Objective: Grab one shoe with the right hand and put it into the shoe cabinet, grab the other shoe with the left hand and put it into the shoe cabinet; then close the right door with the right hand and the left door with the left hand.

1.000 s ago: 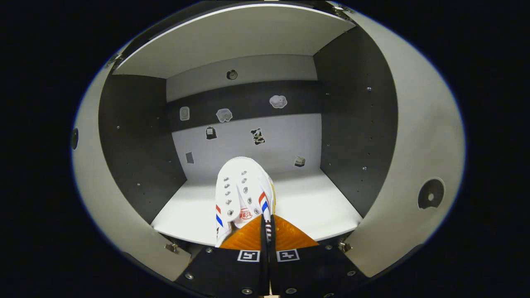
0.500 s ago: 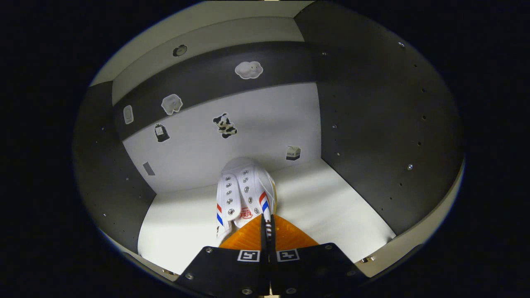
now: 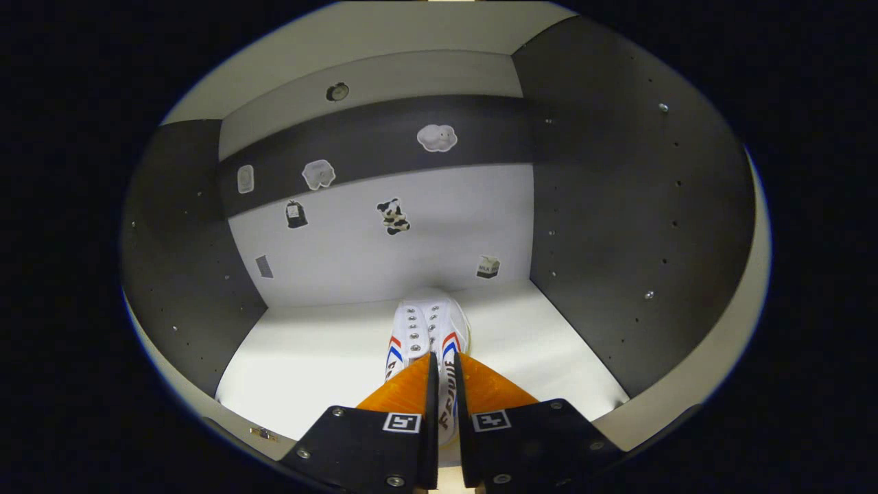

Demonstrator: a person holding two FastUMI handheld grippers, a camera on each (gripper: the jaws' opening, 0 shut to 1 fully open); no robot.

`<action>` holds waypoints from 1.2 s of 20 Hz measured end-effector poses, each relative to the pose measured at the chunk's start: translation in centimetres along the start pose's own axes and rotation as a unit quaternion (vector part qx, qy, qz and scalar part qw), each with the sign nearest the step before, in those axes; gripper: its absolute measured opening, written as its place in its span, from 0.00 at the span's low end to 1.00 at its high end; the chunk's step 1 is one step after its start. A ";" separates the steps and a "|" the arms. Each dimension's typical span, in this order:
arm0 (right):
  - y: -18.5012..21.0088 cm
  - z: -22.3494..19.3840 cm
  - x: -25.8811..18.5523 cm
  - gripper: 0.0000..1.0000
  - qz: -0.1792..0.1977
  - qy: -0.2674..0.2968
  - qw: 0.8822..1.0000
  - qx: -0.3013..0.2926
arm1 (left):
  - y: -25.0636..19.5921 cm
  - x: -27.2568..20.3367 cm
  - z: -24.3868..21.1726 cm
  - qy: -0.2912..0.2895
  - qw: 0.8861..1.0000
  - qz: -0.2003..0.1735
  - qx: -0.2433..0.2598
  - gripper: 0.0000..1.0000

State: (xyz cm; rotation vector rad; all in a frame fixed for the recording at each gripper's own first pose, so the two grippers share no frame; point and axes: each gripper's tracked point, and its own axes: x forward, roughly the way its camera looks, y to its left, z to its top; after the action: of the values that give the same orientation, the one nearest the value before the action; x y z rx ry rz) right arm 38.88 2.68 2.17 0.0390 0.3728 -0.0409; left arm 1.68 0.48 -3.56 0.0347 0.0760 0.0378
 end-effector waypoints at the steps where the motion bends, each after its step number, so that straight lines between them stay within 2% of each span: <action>1: 0.0 0.3 -1.2 0.15 0.002 -0.013 1.000 -0.010 | 0.1 -0.1 0.0 0.000 1.000 0.001 0.000 0.96; 4: -0.3 1.2 -5.2 0.35 -0.001 -0.059 0.998 -0.039 | 0.3 -0.4 -0.5 0.004 1.000 0.003 -0.002 0.96; 5: -0.3 1.3 -6.8 0.39 0.000 -0.071 0.997 -0.041 | 0.4 -0.5 -0.7 0.006 1.000 0.005 -0.002 0.96; 6: -0.3 1.3 -8.2 0.49 0.005 -0.082 0.996 -0.040 | 0.6 -0.6 -0.9 0.007 1.000 0.007 -0.001 0.96; 12: -0.7 -0.5 -16.5 0.75 0.028 -0.131 0.990 -0.034 | 1.0 -0.5 -2.9 0.029 1.000 0.009 -0.006 0.96; 17: -1.6 -2.8 -23.0 0.86 0.031 -0.175 0.982 -0.054 | 0.0 0.0 -6.1 0.062 0.998 -0.005 0.005 0.96; 18: -1.8 -3.6 -24.1 0.88 0.033 -0.178 0.982 -0.057 | -0.3 0.0 -7.0 0.070 0.997 -0.007 0.013 0.99; 21: -2.1 -5.2 -26.6 0.92 0.041 -0.189 0.980 -0.057 | -1.4 0.7 -9.8 0.095 0.995 -0.017 0.039 0.97; 24: -3.4 -6.9 -28.3 0.92 0.027 -0.196 0.978 -0.068 | -3.0 1.7 -13.4 0.137 0.989 -0.038 0.032 0.94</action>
State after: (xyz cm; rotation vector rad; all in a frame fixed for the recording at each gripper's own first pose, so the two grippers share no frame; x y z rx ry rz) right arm 9.91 0.49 6.01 -0.0943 -0.0207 0.0302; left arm 2.49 -1.99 -17.18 0.0905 0.3525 -0.0372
